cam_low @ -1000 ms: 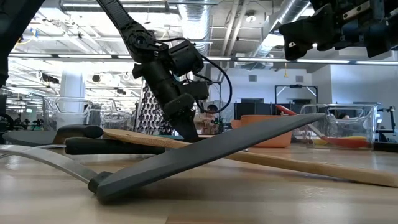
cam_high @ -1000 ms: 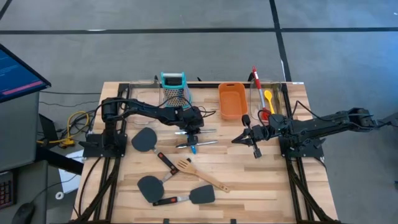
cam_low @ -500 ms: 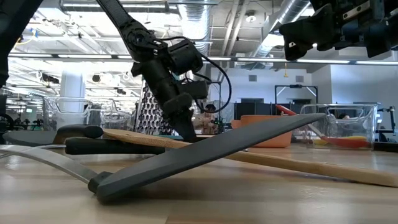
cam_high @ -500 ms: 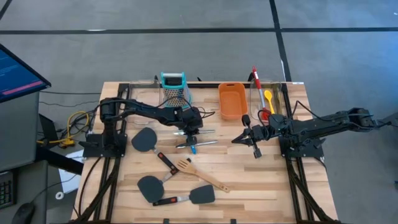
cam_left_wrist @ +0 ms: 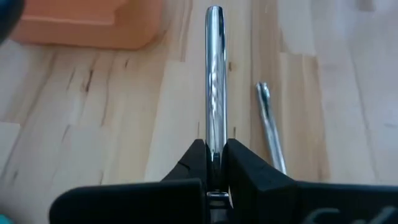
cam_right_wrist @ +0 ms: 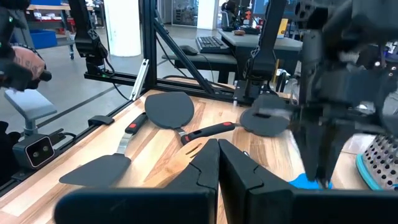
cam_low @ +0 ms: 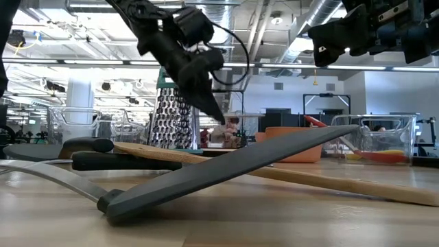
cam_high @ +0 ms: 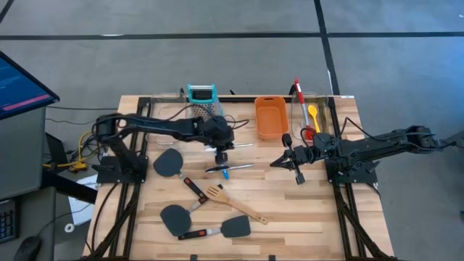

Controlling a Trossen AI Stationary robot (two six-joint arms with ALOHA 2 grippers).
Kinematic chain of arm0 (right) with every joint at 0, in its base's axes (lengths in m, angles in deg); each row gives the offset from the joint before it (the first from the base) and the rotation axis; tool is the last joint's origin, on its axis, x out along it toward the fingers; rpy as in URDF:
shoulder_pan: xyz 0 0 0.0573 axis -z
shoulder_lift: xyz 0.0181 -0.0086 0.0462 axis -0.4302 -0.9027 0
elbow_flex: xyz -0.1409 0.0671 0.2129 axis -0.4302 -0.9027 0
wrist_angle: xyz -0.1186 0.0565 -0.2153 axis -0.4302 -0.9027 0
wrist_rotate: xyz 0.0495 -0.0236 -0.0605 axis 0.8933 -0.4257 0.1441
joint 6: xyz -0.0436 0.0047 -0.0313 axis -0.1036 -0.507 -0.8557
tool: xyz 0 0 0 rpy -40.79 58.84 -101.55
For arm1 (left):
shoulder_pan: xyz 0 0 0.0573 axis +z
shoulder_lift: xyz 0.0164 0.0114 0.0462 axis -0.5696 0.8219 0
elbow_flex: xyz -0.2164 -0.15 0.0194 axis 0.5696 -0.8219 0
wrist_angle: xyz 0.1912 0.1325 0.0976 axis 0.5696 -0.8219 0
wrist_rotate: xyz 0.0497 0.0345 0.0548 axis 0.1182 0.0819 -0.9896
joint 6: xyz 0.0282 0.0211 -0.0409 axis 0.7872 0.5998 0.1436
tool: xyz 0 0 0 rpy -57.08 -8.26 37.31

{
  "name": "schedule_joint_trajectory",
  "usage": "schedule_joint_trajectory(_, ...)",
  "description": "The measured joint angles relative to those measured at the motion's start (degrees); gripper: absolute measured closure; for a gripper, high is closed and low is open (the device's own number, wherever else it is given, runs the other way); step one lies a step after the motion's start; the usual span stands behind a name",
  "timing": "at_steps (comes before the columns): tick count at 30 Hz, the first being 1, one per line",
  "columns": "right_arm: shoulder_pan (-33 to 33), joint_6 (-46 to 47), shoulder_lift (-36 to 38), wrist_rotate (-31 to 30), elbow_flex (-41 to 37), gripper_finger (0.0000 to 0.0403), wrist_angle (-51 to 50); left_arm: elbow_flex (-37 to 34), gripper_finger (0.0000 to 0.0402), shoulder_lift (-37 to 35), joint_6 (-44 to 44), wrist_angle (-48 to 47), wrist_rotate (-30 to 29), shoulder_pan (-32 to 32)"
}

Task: Pick & Place Kitchen Items
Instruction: Put the top silver kitchen knife into the orange bin

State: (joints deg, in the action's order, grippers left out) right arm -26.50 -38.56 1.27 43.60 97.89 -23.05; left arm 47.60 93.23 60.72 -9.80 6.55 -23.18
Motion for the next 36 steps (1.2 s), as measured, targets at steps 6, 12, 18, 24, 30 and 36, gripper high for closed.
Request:
schedule_joint_trajectory(6, 0.0, 0.0, -0.5, 0.0, 0.0, 0.0403, -0.1, 0.0, 0.0394, -4.6, 0.4, -1.9, 0.0, -0.4)
schedule_joint_trajectory(12, 0.0, -0.3, -2.9, 0.0, 0.0, 0.0403, 0.4, 0.0, 0.0394, -9.0, 2.6, -5.2, 0.1, -1.4)
schedule_joint_trajectory(18, 0.0, -0.5, -6.0, 0.0, 0.0, 0.0403, 6.3, 0.0, 0.0394, -11.8, 2.6, -6.1, 0.1, -1.6)
schedule_joint_trajectory(24, 0.0, -0.5, -8.5, 0.0, 0.0, 0.0403, 13.1, 0.1, 0.0394, -11.9, 2.7, -6.2, 0.1, -1.6)
schedule_joint_trajectory(30, 0.0, -1.0, -10.9, -6.1, 0.0, 0.0403, 16.0, 0.1, 0.0394, -11.8, 3.0, -7.0, 0.1, -1.5)
schedule_joint_trajectory(36, -1.0, -1.2, -13.9, -14.6, 1.6, 0.0403, 17.0, 0.1, 0.0394, -11.8, 3.0, -7.7, 0.1, -1.5)
